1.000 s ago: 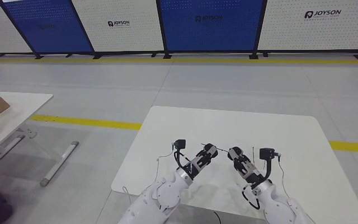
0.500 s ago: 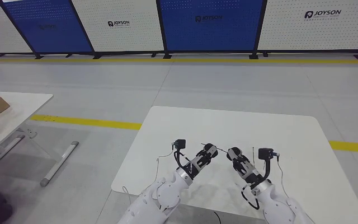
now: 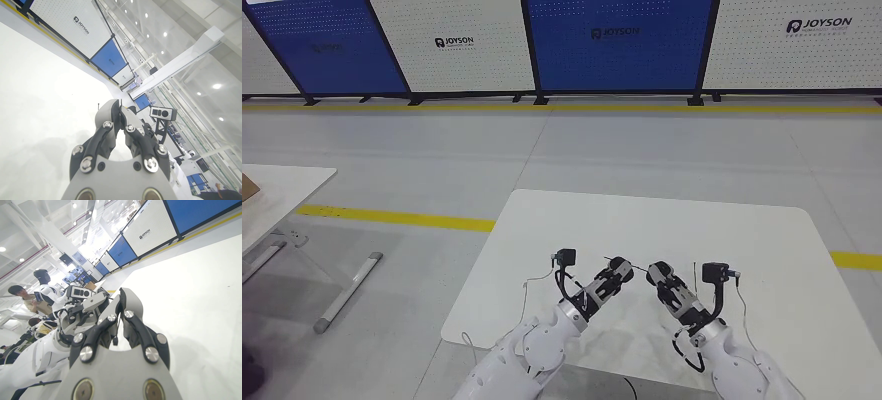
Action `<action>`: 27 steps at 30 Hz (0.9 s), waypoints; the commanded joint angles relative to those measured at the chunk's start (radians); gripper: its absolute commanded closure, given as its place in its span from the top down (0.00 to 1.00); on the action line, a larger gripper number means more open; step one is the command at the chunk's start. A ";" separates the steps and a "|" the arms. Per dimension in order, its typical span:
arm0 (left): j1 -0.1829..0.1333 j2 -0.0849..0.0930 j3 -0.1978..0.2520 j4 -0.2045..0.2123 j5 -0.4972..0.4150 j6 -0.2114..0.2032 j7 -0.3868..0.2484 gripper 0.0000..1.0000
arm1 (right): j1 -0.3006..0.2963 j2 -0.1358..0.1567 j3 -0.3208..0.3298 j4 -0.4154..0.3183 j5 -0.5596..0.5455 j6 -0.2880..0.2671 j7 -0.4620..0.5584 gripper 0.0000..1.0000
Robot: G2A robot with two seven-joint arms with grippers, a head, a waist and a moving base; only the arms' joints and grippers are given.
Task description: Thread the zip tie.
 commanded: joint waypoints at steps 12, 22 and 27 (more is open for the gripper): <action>0.001 0.001 0.000 0.000 -0.017 -0.002 -0.017 0.00 | 0.007 -0.001 0.000 0.010 0.013 -0.008 0.004 0.00; -0.002 0.000 -0.003 0.006 0.003 0.008 0.019 0.00 | 0.007 -0.001 0.002 0.012 0.016 -0.008 0.003 0.00; -0.002 0.000 -0.003 0.006 0.003 0.008 0.019 0.00 | 0.007 -0.001 0.002 0.012 0.016 -0.008 0.003 0.00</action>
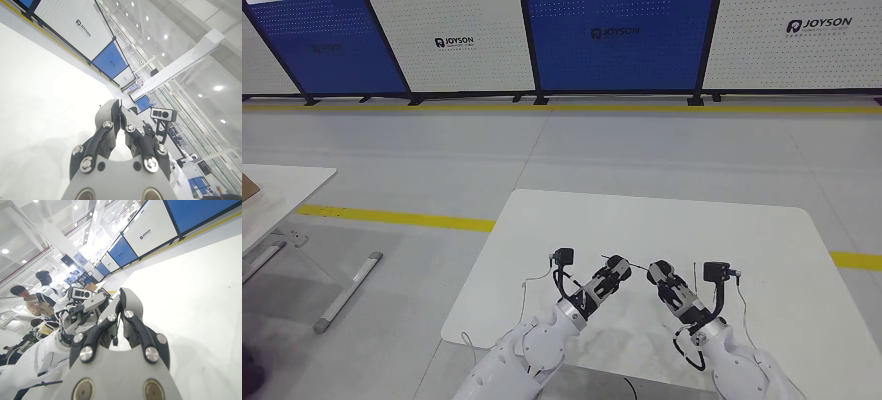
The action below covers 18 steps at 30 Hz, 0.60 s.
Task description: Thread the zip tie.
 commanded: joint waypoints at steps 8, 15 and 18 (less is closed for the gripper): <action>0.003 0.003 -0.019 -0.001 0.003 0.007 0.006 0.00 | -0.009 0.000 0.004 -0.004 0.006 0.004 -0.001 0.00; 0.004 0.003 -0.012 -0.004 0.026 0.018 -0.004 0.00 | -0.012 0.001 0.007 -0.013 0.008 0.000 0.005 0.00; 0.003 0.003 -0.010 -0.007 0.027 0.017 -0.003 0.00 | -0.012 0.001 0.007 -0.014 0.006 0.001 0.007 0.00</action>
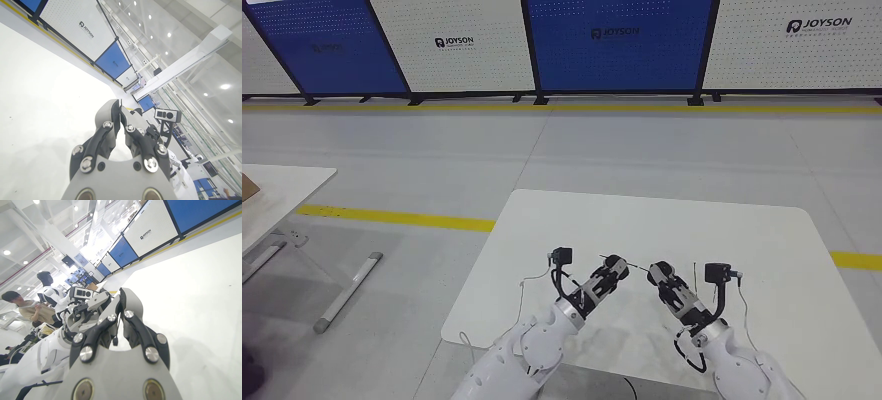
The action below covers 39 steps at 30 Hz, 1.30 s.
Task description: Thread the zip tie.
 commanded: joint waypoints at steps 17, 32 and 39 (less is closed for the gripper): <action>0.004 0.003 -0.008 -0.011 0.006 0.002 -0.008 0.00 | 0.016 -0.004 -0.015 0.017 0.009 0.007 0.003 0.00; 0.006 0.005 -0.013 -0.012 0.011 0.004 -0.011 0.00 | 0.018 -0.005 -0.016 0.018 0.010 0.009 0.001 0.00; 0.007 0.005 -0.012 -0.010 0.014 0.004 -0.010 0.00 | 0.019 -0.006 -0.018 0.019 0.005 0.011 0.003 0.00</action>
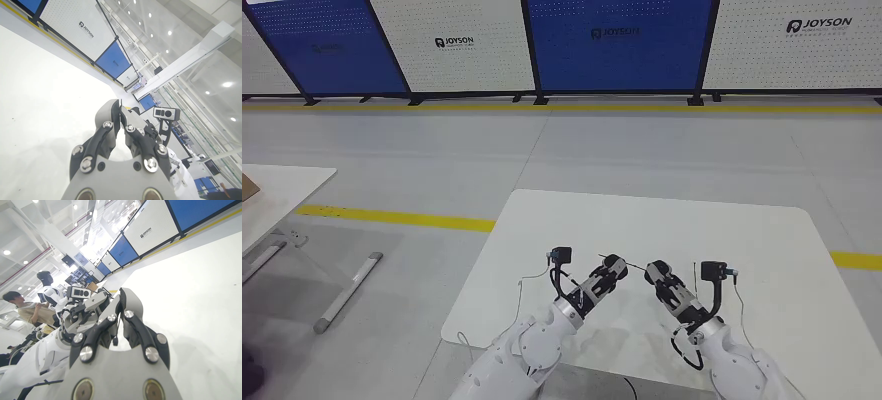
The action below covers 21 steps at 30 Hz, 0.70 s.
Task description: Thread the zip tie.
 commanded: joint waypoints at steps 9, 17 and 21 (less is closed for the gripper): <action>0.001 0.000 0.003 0.002 0.003 -0.006 0.002 0.00 | 0.002 -0.001 -0.004 0.005 -0.002 0.003 0.005 0.00; -0.001 -0.001 0.011 0.004 0.010 -0.002 0.000 0.00 | 0.005 -0.001 -0.005 0.008 0.001 0.000 0.006 0.00; -0.003 -0.001 0.013 0.006 0.010 -0.003 -0.001 0.00 | 0.007 -0.002 -0.005 0.010 0.002 -0.001 0.009 0.00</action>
